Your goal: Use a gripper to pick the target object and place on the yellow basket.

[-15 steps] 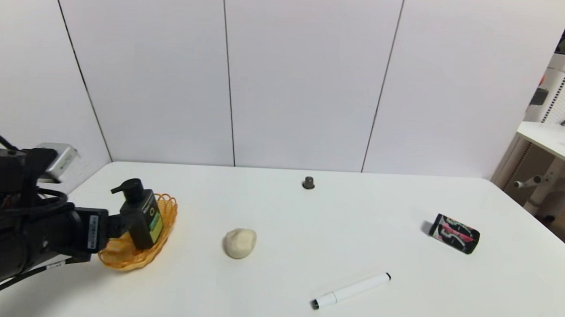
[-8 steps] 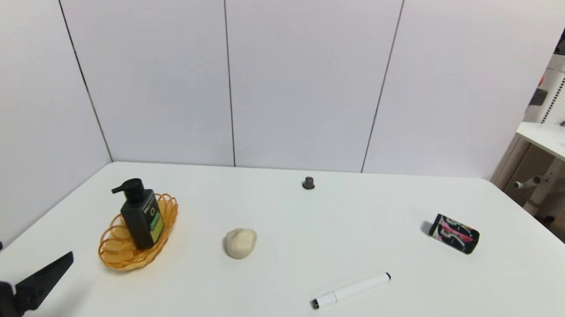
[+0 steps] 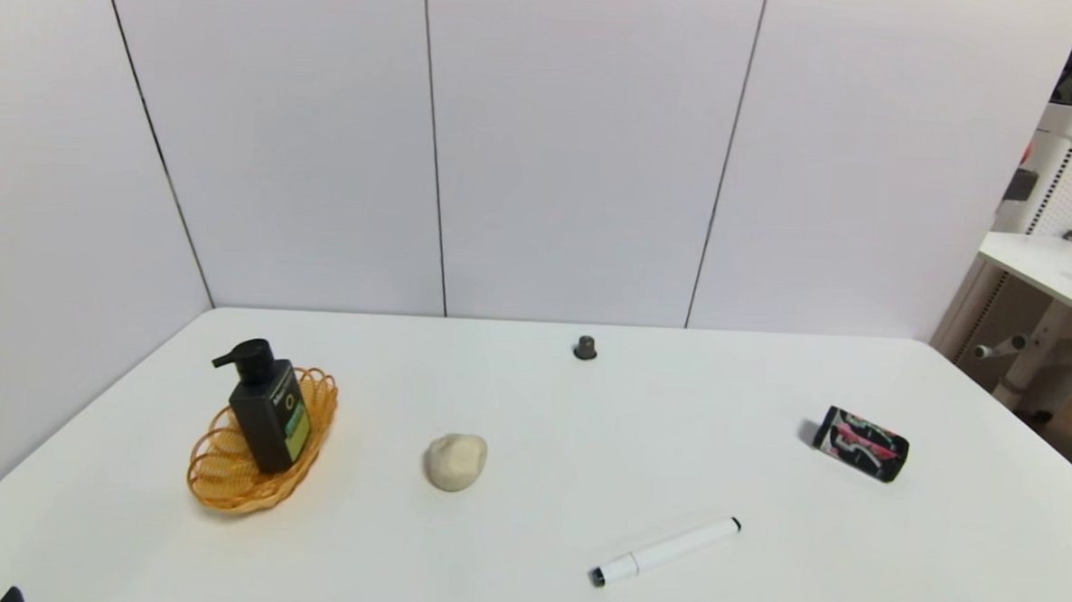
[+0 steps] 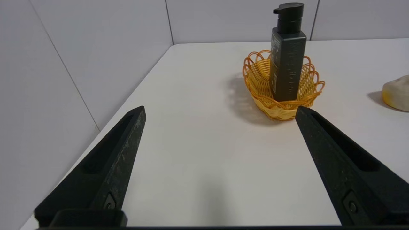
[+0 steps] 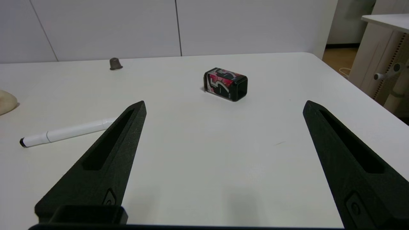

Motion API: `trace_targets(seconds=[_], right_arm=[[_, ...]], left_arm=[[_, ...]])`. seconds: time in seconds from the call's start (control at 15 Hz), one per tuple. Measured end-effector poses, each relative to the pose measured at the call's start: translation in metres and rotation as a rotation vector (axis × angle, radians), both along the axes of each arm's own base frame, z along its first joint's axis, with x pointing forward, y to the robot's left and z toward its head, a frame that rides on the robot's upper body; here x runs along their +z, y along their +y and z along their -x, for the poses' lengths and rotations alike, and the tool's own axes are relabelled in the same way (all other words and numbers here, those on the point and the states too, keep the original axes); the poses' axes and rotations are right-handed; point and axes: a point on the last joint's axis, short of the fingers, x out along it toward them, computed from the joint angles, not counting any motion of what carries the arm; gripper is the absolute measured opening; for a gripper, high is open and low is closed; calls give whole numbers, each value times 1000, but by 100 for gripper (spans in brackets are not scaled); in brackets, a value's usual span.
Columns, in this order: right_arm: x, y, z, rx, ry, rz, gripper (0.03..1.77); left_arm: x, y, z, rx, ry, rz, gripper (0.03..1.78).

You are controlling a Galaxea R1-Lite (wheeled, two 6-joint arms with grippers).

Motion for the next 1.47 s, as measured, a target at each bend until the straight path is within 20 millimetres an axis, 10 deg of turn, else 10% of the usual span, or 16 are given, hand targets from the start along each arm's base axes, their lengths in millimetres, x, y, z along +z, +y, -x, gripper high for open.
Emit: trace_targets(seconds=[1.47], right_arm=[[0, 0, 0, -13, 0, -18, 169]], left_arm=[[-21, -4, 14, -174, 5, 62, 169]])
